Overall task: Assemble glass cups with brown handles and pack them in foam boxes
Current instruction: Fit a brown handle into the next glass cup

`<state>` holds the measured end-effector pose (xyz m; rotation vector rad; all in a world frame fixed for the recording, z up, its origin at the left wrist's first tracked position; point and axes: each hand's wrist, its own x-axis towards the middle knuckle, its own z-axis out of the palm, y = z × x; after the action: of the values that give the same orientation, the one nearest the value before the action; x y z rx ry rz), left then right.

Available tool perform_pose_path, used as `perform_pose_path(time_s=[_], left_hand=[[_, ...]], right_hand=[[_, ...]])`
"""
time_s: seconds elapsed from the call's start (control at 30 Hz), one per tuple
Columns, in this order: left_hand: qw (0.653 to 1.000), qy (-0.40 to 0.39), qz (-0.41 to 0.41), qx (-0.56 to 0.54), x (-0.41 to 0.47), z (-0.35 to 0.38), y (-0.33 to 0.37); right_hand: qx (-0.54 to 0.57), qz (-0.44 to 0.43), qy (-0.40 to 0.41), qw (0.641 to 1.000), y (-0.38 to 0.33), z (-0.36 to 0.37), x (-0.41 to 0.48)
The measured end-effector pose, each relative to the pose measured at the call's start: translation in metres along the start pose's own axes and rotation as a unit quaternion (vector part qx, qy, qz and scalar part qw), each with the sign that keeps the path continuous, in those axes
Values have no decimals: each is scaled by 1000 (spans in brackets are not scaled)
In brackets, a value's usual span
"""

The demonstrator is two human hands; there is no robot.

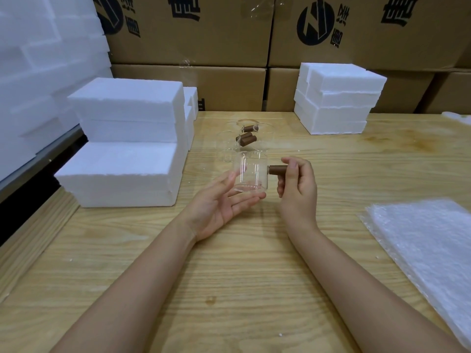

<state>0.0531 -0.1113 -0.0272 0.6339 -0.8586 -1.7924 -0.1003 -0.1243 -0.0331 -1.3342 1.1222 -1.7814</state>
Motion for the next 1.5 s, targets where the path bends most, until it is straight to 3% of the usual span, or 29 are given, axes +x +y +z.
perform_pose_path(time_s=[0.23,0.4,0.5,0.67,0.9,1.1,1.23,1.33,1.5], left_hand=[[999,-18,34,12,3,-3,0],[998,-12,38,51,5,-3,-4],[995,-6,48,87,6,-3,-6],[991,6,68,112,7,-4,-4],[982,20,76,172,8,-4,-8],[971,52,118,202,7,-7,-4],[965,73,144,208,8,-5,-5],[957,83,156,232,9,-4,-9],[952,70,162,248,9,-3,-13]], right_hand=[[84,110,80,987,-5,14,-19],[56,131,8,990,-3,25,-34],[53,126,6,991,-2,25,-32],[184,135,-1,974,-7,23,-26],[302,221,-58,926,-8,20,-20],[248,202,-74,944,-5,19,-20],[184,164,-8,969,-3,20,-21],[142,137,-8,980,-1,20,-22],[174,133,-19,976,-4,20,-20]])
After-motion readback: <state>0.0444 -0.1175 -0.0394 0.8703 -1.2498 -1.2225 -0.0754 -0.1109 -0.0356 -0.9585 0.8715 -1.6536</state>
